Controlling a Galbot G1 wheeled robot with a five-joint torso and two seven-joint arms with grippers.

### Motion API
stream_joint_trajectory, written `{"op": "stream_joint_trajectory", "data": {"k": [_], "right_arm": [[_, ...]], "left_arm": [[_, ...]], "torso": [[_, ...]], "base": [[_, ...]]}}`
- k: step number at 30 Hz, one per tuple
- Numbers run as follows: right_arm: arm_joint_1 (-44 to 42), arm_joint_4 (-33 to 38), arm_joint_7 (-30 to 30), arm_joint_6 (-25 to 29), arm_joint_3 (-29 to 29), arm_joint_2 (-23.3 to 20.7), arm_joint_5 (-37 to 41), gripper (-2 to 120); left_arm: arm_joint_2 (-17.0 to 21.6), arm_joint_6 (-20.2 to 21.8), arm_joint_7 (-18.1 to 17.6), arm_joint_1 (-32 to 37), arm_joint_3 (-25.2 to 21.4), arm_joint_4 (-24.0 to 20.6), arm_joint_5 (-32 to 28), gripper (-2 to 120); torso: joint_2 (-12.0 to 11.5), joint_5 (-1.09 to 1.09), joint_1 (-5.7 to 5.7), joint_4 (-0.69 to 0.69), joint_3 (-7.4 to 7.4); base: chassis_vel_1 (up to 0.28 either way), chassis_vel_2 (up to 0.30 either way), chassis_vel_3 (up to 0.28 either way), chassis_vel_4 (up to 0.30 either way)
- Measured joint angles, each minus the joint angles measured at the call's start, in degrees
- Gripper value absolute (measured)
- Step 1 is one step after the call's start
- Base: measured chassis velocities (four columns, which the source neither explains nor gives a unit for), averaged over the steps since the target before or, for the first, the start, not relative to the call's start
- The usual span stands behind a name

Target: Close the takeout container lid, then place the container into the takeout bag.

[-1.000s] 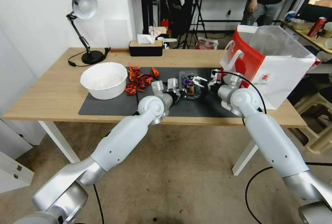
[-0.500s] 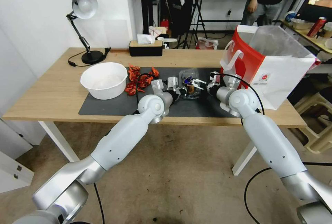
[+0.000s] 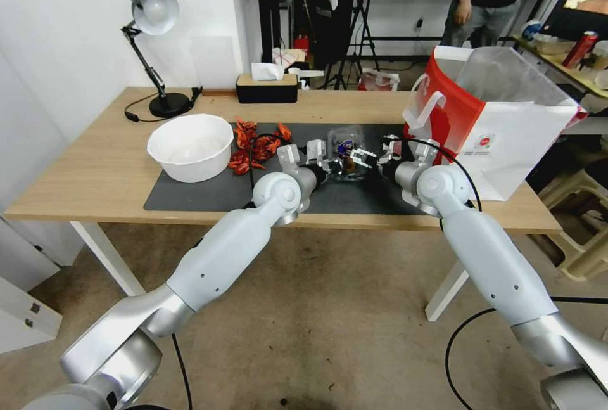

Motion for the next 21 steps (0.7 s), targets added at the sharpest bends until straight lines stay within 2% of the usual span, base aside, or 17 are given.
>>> {"op": "stream_joint_trajectory", "data": {"k": [2, 6, 10, 12, 14, 16, 18, 20, 21], "right_arm": [[0.01, -0.07, 0.02, -0.08, -0.01, 0.02, 0.06, 100], [0.02, -0.27, 0.05, -0.3, -0.03, 0.19, 0.25, 90], [0.04, -0.33, 0.3, -0.62, 0.0, 0.55, 0.68, 71], [0.04, -0.36, 0.35, -0.63, 0.02, 0.58, 0.7, 68], [0.04, -0.61, 0.46, -0.69, 0.07, 0.76, 0.72, 55], [0.03, -0.66, 0.46, -0.88, 0.05, 0.79, 0.73, 54], [0.02, -0.74, 0.59, -0.92, 0.03, 1.0, 0.79, 42], [0.02, -0.74, 0.62, -0.93, 0.03, 1.02, 0.81, 41], [0.02, -0.75, 0.75, -0.93, 0.03, 1.12, 0.88, 34]], "left_arm": [[0.01, 0.0, 0.0, 0.0, 0.0, -0.01, 0.0, 0], [0.1, -0.01, -0.01, -0.12, 0.02, -0.06, -0.04, 0], [0.24, 0.0, -0.1, -0.27, 0.05, -0.25, -0.13, 0], [0.26, 0.0, -0.12, -0.29, 0.06, -0.29, -0.14, 0], [0.36, -0.02, -0.17, -0.31, 0.04, -0.39, -0.18, 0], [0.38, -0.06, -0.16, -0.35, -0.01, -0.47, -0.19, 0], [0.49, -0.11, -0.14, -0.4, -0.09, -0.59, -0.24, 0], [0.5, -0.13, -0.14, -0.4, -0.13, -0.6, -0.25, 0], [0.54, -0.14, -0.14, -0.42, -0.24, -0.65, -0.32, 0]], "torso": [[0.0, 0.0, 0.0, 0.0, 0.0], [0.0, 0.0, 0.0, 0.0, 0.0], [0.0, 0.0, 0.0, 0.0, 0.0], [0.0, 0.0, 0.0, 0.0, 0.0], [0.0, 0.0, 0.0, 0.0, 0.0], [0.0, -0.01, 0.0, 0.0, 0.0], [0.0, 0.0, 0.0, -0.01, 0.0], [0.0, -0.01, 0.0, -0.01, 0.0], [0.0, 0.01, 0.0, 0.0, 0.0]], "base": [[0.0, 0.0, 0.0, 0.0], [0.0, 0.0, 0.0, 0.0], [0.0, 0.0, 0.0, 0.0], [0.0, 0.0, 0.0, 0.0], [0.0, 0.0, 0.0, 0.0], [0.0, 0.0, 0.0, 0.0], [0.0, 0.0, 0.0, 0.0], [0.0, 0.0, 0.0, 0.0], [0.0, 0.0, 0.0, 0.0]]}}
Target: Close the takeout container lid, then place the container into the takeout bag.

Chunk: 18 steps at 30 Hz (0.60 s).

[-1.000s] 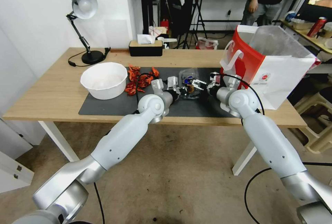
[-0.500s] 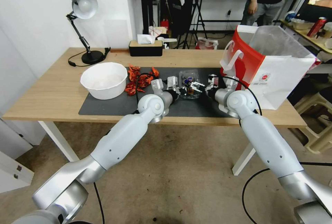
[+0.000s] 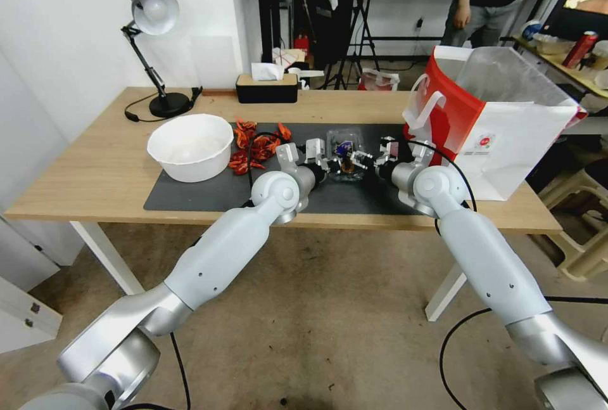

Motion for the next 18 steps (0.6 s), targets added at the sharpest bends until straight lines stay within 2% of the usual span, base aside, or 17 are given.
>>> {"op": "stream_joint_trajectory", "data": {"k": [1, 3, 5, 7, 9, 18], "right_arm": [[0.01, -0.03, 0.08, 0.0, 0.0, 0.07, 0.02, 28], [0.02, -0.05, 0.09, 0.01, 0.0, 0.1, 0.03, 26], [0.02, -0.11, 0.09, 0.07, 0.05, 0.16, 0.03, 13], [0.02, -0.11, 0.1, 0.1, 0.07, 0.17, 0.03, 11], [-0.06, -0.11, 0.1, 0.16, 0.15, 0.17, 0.04, 1], [-0.19, 0.06, 0.09, 0.29, 0.28, -0.01, 0.05, 0]], "left_arm": [[0.03, 0.0, -0.01, -0.04, -0.13, -0.03, -0.06, 0], [0.04, -0.01, -0.02, -0.05, -0.17, -0.04, -0.08, 0], [0.08, -0.01, -0.04, -0.07, -0.3, -0.08, -0.14, 0], [0.09, -0.01, -0.05, -0.07, -0.32, -0.09, -0.15, 0], [0.1, -0.02, -0.11, -0.08, -0.56, -0.13, -0.18, 0], [0.43, -0.13, -0.38, 0.0, -1.59, -0.68, -0.48, 0]], "torso": [[0.0, -0.01, 0.0, 0.0, 0.0], [0.0, -0.01, 0.0, 0.0, 0.0], [0.0, -0.01, 0.0, -0.01, 0.0], [0.0, 0.0, 0.0, 0.0, 0.0], [0.0, -0.01, 0.0, 0.0, 0.0], [0.0, 0.0, 0.0, 0.0, 0.0]], "base": [[0.0, 0.0, 0.0, 0.0], [0.0, 0.0, 0.0, 0.0], [0.0, 0.0, 0.0, 0.0], [0.0, 0.0, 0.0, 0.0], [0.0, 0.0, 0.0, 0.0], [0.0, 0.0, 0.0, 0.0]]}}
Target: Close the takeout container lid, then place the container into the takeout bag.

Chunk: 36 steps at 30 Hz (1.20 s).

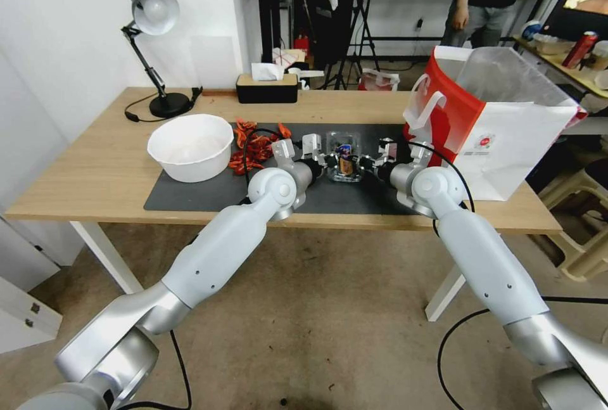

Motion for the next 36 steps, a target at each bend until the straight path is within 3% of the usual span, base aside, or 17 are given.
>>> {"op": "stream_joint_trajectory", "data": {"k": [11, 17, 19, 21, 23, 26, 27, 36], "right_arm": [[-0.13, 1.29, 0.05, 0.15, 0.29, -0.39, 0.5, 0], [-0.4, 3.03, 0.05, 0.4, 0.71, -0.8, 0.92, 0], [-0.41, 3.14, 0.05, 0.43, 0.75, -0.83, 0.96, 0], [-0.5, 4.38, -0.03, 0.8, 1.0, -1.19, 1.33, 0], [-0.52, 4.61, -0.07, 0.9, 1.0, -1.24, 1.37, 0], [-0.55, 5.45, -0.49, 1.41, 1.07, -1.41, 1.32, 0], [-0.55, 6.44, -1.92, 2.45, 0.94, -1.56, -0.58, 0], [-0.75, 9.73, -8.29, 9.34, -0.54, -1.99, -8.85, 0]], "left_arm": [[2.97, 0.2, -1.2, 2.82, -2.99, -5.0, 0.67, 0], [5.7, 0.25, -3.25, 8.37, -6.73, -11.81, 4.73, 0], [5.81, 0.25, -3.35, 8.61, -6.88, -12.09, 4.84, 0], [7.82, 0.64, -4.67, 12.61, -9.78, -16.88, 6.01, 2], [8.27, 0.72, -4.76, 13.52, -10.31, -17.84, 6.18, 3], [9.56, 0.76, -4.84, 16.52, -12.24, -20.79, 7.19, 15], [11.11, 0.47, -4.81, 21.18, -15.18, -24.57, 10.11, 28], [14.19, -3.26, -4.0, 31.98, -20.51, -32.25, 18.74, 59]], "torso": [[0.0, 0.0, 0.0, -0.01, 0.0], [0.0, 0.0, 0.0, 0.0, 0.0], [0.0, -0.01, 0.0, -0.01, 0.0], [0.0, -0.01, 0.0, -0.01, 0.0], [0.0, -0.01, 0.0, -0.01, 0.0], [0.0, -0.01, 0.0, -0.01, 0.0], [0.0, -0.01, -0.01, 0.0, 0.0], [0.0, -0.01, 0.0, -0.01, -0.01]], "base": [[0.0, 0.0, 0.0, 0.0], [0.0, 0.0, 0.0, 0.0], [0.0, 0.0, 0.0, 0.0], [0.0, 0.0, 0.0, 0.0], [0.0, 0.0, 0.0, 0.0], [0.0, 0.0, 0.0, 0.0], [0.0, 0.0, 0.0, 0.0], [0.0, 0.0, 0.0, 0.0]]}}
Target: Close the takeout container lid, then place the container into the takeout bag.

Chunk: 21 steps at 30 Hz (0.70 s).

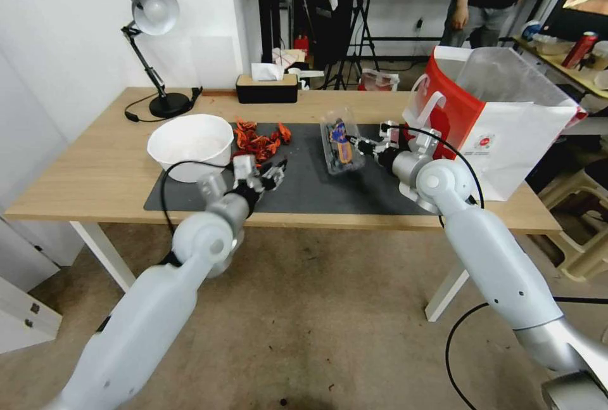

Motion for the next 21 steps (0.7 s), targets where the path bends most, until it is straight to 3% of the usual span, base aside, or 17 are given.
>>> {"op": "stream_joint_trajectory", "data": {"k": [7, 10, 11, 14, 21], "right_arm": [[0.22, 4.21, -0.14, 10.28, -1.17, -1.1, -5.65, 0], [-0.73, 7.22, 2.0, 12.75, 0.44, -2.68, -6.21, 0], [-1.54, 8.9, 3.2, 13.81, 1.59, -3.83, -6.27, 0], [-2.24, 11.32, 5.92, 15.48, 3.3, -5.74, -6.28, 0], [1.87, 12.53, 13.7, 20.05, 4.77, -8.6, -6.26, 0]], "left_arm": [[0.71, -2.83, 1.89, 14.45, -8.46, -7.06, 5.42, 87], [1.43, -4.2, 2.61, 16.57, -9.13, -7.95, 6.74, 97], [1.84, -4.58, 2.77, 16.71, -9.08, -8.01, 7.03, 99], [2.59, -5.27, 2.91, 17.64, -9.2, -8.52, 7.67, 99], [2.22, -7.31, 3.16, 21.74, -12.01, -9.9, 10.11, 100]], "torso": [[0.0, 0.03, -0.01, 0.04, 0.0], [0.0, 0.0, -0.01, 0.07, 0.0], [0.0, 0.0, -0.01, 0.01, 0.0], [0.0, 0.0, 0.0, -0.1, 0.0], [-0.01, 0.0, 0.0, 0.04, 0.0]], "base": [[0.0, 0.0, 0.0, 0.0], [0.0, 0.0, 0.0, 0.0], [0.0, 0.0, 0.0, 0.0], [0.0, 0.0, 0.0, 0.0], [0.0, 0.0, 0.0, 0.0]]}}
